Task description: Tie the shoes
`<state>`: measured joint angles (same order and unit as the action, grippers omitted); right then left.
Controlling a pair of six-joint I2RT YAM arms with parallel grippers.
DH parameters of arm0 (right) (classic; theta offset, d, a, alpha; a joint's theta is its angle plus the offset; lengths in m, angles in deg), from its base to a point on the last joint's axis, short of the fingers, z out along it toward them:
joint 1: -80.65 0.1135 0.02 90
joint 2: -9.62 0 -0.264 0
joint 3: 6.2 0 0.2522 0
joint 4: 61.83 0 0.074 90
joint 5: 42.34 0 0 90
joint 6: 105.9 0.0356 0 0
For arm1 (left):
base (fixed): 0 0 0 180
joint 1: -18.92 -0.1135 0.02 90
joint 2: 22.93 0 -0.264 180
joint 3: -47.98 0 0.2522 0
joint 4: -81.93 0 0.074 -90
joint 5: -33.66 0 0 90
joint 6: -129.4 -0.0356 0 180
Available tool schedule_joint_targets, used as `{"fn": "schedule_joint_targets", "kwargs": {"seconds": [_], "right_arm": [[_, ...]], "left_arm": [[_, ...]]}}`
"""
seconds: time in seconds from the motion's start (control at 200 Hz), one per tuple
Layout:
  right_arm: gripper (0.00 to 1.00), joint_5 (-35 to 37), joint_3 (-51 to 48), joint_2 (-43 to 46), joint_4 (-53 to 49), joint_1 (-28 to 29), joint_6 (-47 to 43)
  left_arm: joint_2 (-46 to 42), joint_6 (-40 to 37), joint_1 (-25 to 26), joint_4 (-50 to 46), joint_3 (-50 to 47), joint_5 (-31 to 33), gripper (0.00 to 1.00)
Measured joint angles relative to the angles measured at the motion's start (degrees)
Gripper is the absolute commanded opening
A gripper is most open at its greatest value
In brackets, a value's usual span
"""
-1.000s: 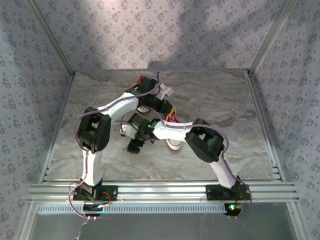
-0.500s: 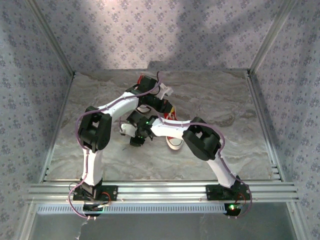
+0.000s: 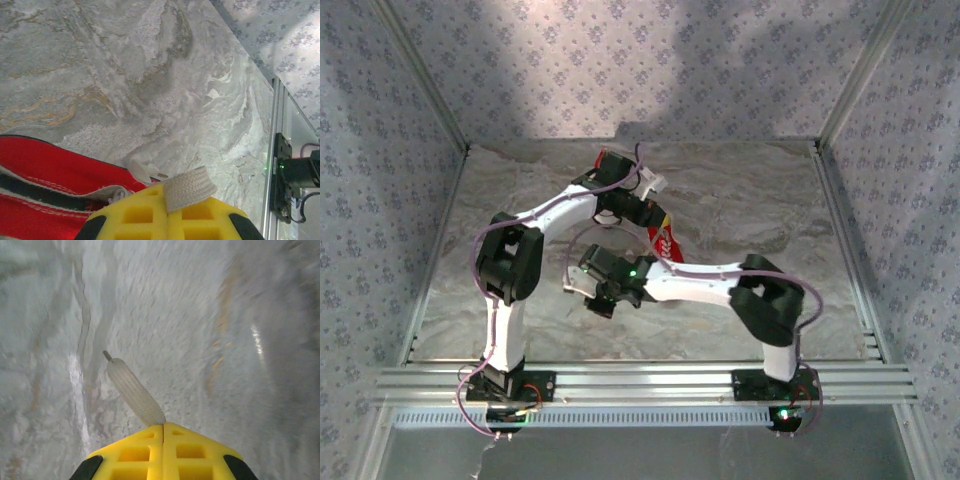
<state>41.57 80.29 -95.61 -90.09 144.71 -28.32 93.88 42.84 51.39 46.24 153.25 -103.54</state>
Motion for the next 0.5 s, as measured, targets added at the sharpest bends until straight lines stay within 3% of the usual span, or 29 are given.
{"fn": "schedule_joint_targets", "kwargs": {"seconds": [0.265,0.5], "right_arm": [[0.0,8.63,-10.58,11.93,13.94,-1.46,7.87],[0.0,11.39,-20.96,22.71,21.24,-1.92,16.33]], "left_arm": [[-0.02,-2.47,0.0,1.16,-3.21,-3.78,0.0],[-1.14,-6.14,0.0,1.03,-6.01,-4.63,0.0]]}}
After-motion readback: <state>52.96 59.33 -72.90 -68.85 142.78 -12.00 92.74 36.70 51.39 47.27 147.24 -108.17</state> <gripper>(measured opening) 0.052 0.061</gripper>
